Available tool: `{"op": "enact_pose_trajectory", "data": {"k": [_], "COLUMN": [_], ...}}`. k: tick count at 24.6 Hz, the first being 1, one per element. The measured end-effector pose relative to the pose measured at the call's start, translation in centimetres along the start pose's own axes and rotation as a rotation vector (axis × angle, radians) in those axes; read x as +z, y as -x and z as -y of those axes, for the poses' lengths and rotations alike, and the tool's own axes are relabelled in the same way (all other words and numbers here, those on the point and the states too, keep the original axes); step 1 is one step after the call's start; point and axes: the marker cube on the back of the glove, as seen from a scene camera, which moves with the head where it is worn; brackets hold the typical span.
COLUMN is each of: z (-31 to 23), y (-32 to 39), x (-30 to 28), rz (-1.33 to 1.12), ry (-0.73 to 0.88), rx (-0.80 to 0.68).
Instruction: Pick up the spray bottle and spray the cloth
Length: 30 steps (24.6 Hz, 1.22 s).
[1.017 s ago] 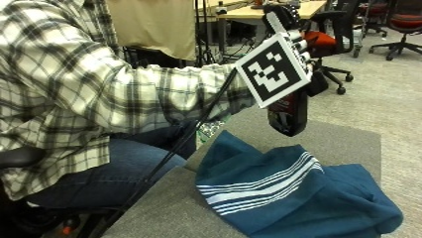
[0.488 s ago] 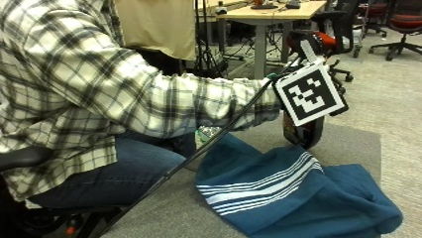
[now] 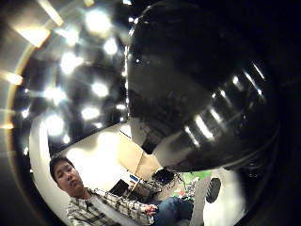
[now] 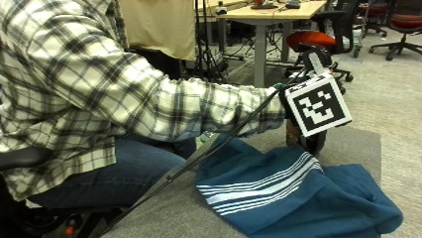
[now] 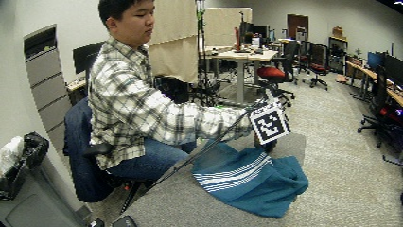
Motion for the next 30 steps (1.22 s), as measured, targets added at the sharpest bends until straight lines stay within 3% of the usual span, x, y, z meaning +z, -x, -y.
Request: {"op": "enact_pose_trajectory", "data": {"k": [23,30], "z": [-1.6,-2.6], "y": [-0.3,-0.1], "x": [-0.3,-2.5], "rz": [-0.093,-0.378], "ry": [0.185,0.23], "rx": [0.115,0.144]}}
